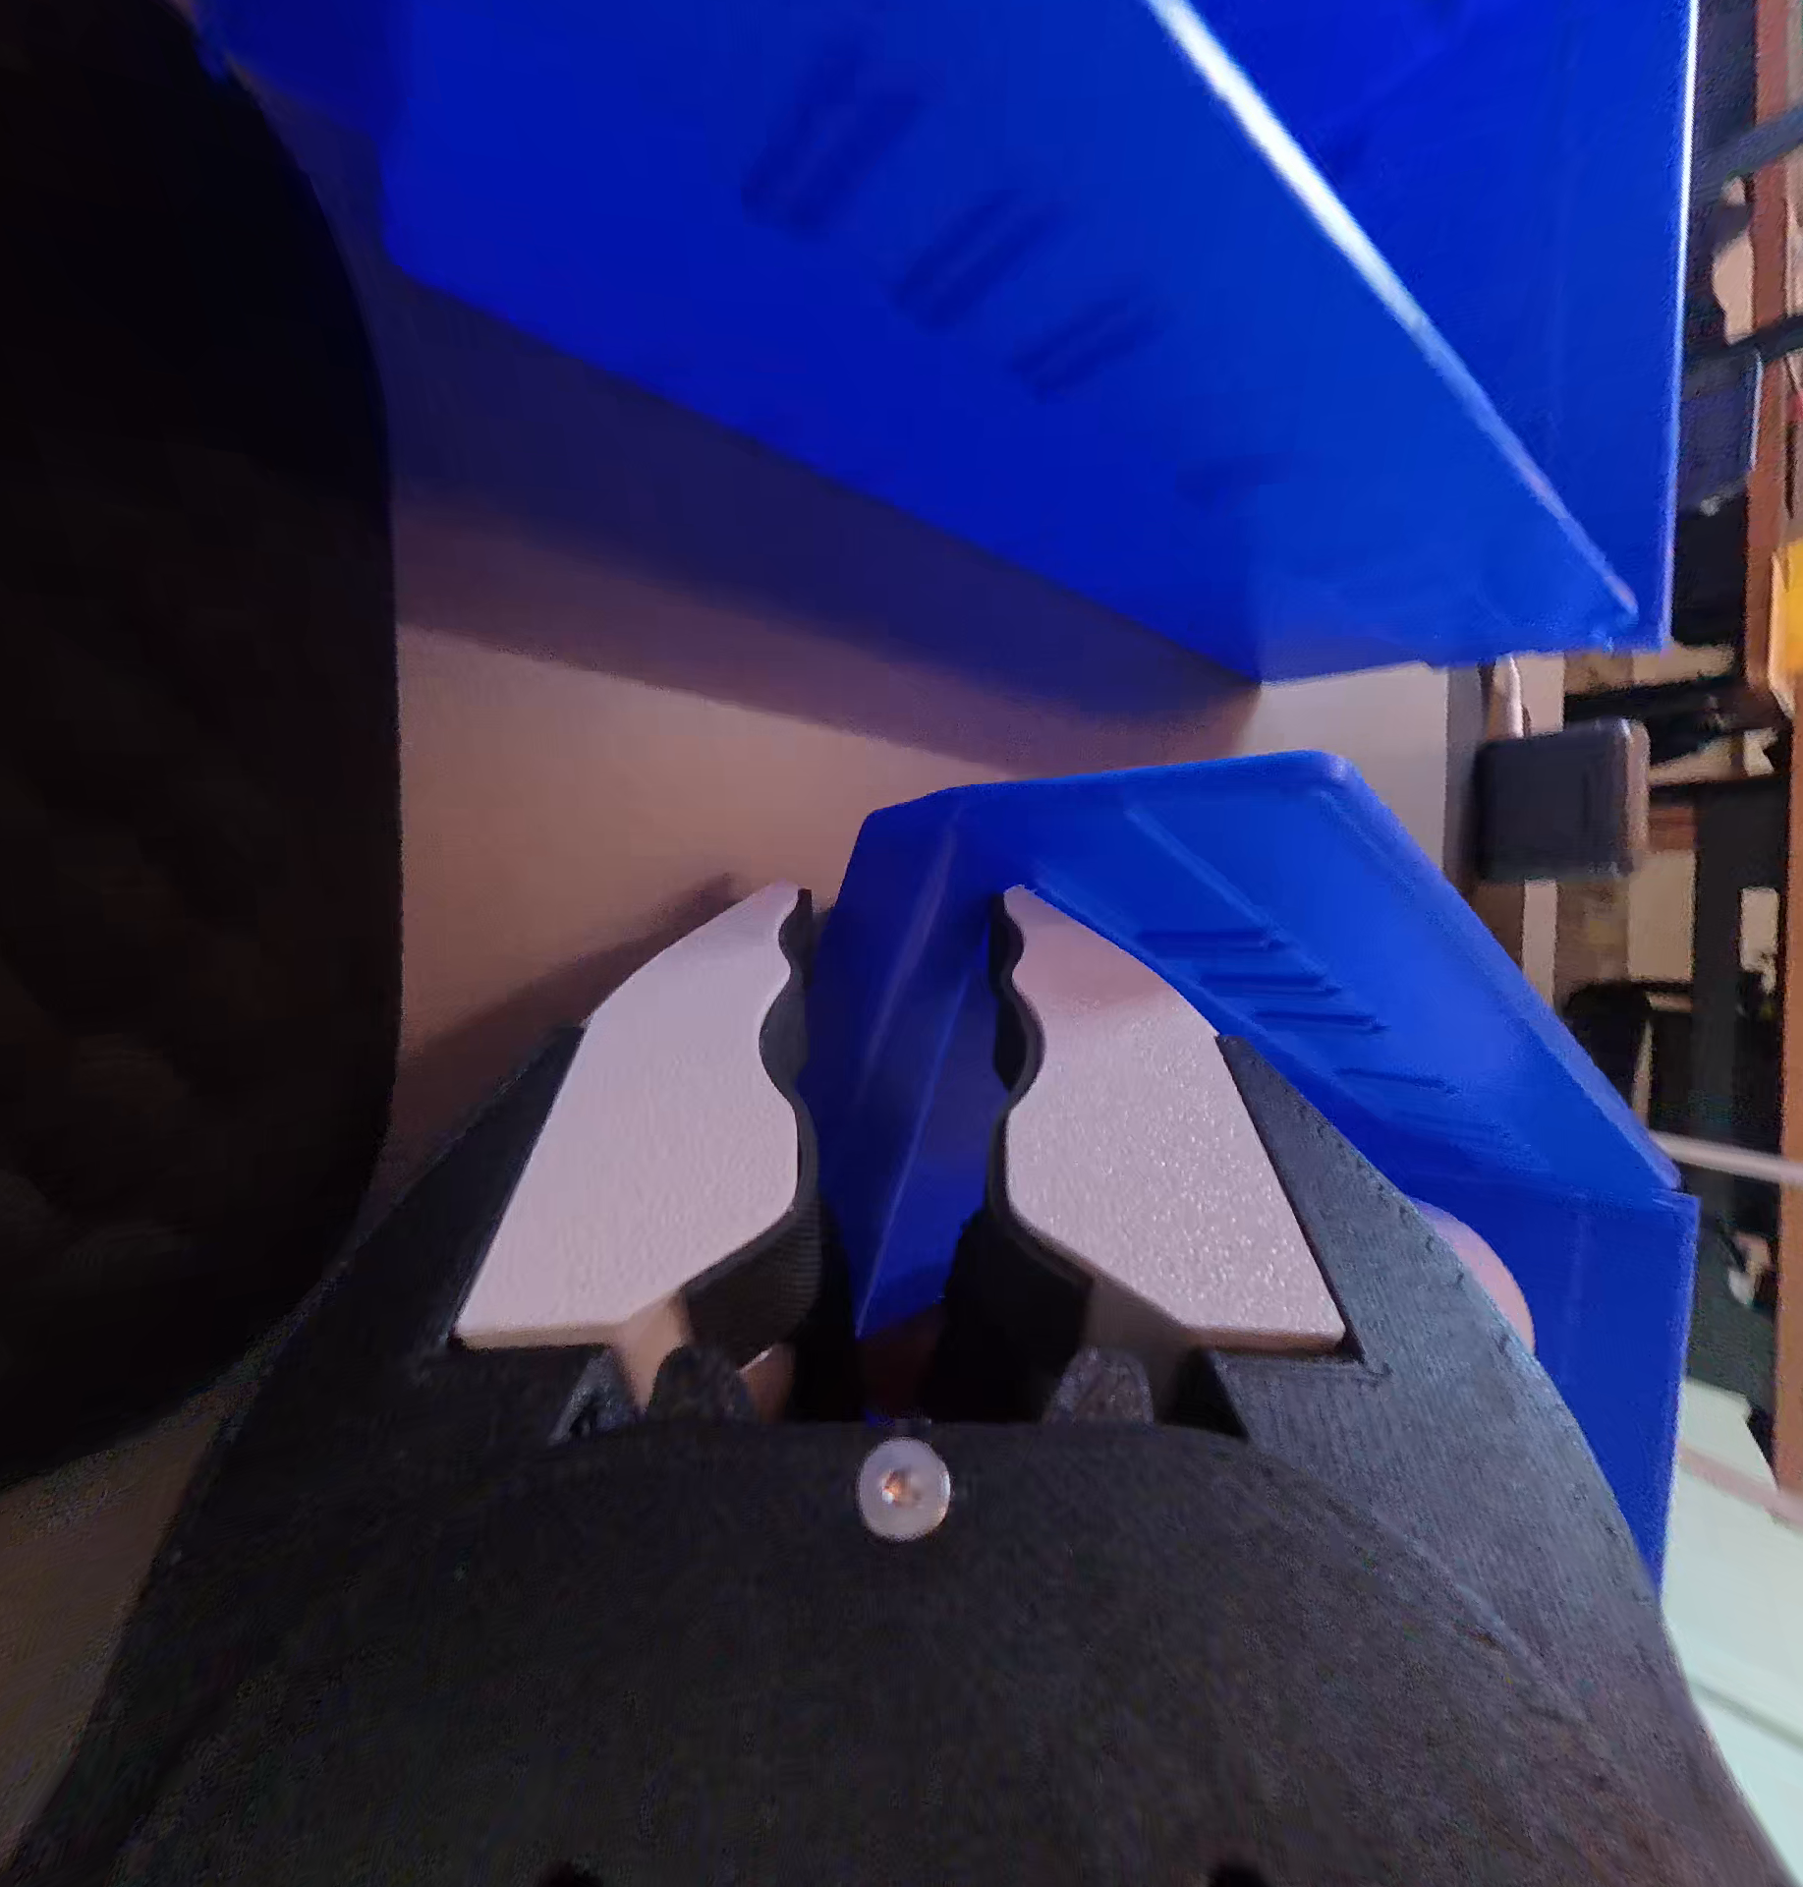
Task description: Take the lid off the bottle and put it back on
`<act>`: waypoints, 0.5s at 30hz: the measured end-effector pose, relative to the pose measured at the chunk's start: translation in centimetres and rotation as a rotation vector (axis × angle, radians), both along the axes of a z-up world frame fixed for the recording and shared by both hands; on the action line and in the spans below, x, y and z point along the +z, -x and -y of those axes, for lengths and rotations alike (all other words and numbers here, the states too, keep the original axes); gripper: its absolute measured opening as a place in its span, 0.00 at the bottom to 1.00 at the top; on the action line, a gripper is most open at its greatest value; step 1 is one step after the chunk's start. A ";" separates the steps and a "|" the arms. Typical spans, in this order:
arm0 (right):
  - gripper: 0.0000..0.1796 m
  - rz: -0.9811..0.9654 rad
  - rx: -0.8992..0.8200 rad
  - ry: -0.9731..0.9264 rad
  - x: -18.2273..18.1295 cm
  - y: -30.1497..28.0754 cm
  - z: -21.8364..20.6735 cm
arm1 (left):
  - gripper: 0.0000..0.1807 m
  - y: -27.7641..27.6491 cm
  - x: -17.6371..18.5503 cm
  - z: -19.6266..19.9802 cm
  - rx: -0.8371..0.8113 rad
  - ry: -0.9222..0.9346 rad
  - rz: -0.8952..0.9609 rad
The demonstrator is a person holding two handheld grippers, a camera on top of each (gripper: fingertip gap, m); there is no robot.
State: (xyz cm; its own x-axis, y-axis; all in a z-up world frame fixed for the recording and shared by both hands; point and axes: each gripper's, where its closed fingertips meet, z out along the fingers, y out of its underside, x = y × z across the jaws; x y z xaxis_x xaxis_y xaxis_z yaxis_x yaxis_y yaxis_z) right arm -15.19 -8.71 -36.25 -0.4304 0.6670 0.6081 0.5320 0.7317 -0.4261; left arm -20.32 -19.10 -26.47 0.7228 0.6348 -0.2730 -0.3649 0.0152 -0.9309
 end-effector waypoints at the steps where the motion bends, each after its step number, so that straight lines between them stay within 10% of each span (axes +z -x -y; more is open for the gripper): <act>1: 0.18 -0.001 0.039 0.014 0.0 0.4 0.5 | 0.20 0.1 0.3 0.3 -0.001 -0.028 0.009; 15: 0.28 -0.041 0.562 0.024 1.6 0.7 5.0 | 0.28 8.9 2.7 7.8 0.122 -0.068 0.121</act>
